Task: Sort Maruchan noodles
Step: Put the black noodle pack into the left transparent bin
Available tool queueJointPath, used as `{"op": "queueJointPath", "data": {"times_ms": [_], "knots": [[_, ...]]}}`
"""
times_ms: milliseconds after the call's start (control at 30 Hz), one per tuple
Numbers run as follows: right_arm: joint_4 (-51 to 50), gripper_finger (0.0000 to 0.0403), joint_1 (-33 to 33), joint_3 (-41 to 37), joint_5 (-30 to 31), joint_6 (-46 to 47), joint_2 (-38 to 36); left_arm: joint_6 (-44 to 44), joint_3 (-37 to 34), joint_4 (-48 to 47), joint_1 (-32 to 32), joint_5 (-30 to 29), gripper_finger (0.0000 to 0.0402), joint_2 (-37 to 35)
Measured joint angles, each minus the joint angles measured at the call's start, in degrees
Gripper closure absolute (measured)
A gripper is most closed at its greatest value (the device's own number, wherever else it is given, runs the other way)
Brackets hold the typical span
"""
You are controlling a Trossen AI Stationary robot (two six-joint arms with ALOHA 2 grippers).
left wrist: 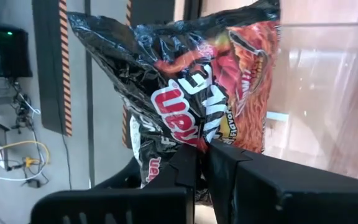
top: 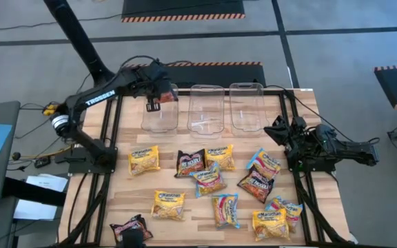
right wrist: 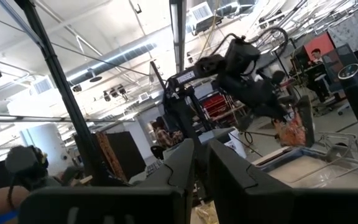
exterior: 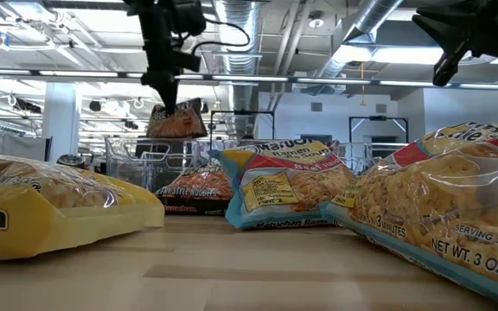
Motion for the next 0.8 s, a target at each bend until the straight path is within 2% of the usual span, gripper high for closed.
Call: {"op": "queueJointPath", "data": {"times_ms": [367,800], "knots": [[-0.02,0.0333,0.0,0.0,0.0,0.0,0.0,3.1,0.0,1.02,1.73,-3.5,0.0401,6.49],[0.37,0.0333,-0.02,-0.02,0.0,0.02,0.02,4.5,-0.28,3.4,3.28,-1.12,0.0401,9.56]]}}
